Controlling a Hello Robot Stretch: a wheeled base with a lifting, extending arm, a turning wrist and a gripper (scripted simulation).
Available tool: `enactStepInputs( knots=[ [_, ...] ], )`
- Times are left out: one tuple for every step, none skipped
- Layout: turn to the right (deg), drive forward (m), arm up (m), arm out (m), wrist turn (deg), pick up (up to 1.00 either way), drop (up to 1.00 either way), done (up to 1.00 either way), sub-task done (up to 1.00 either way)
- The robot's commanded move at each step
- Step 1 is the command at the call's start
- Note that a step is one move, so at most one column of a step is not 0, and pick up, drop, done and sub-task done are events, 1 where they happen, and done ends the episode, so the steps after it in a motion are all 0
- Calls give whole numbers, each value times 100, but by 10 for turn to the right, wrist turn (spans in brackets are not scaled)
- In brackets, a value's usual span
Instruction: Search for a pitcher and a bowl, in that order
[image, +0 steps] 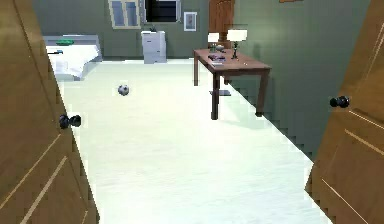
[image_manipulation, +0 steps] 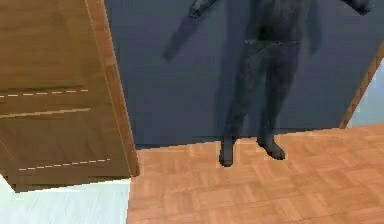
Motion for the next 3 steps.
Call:
enactStepInputs(
  knots=[
    [0,100,0,0,0,0,0,0,0],
    [-60,0,0,0,0,0,0,0,0],
    [0,35,0,0,0,0,0,0,0]
  ],
)
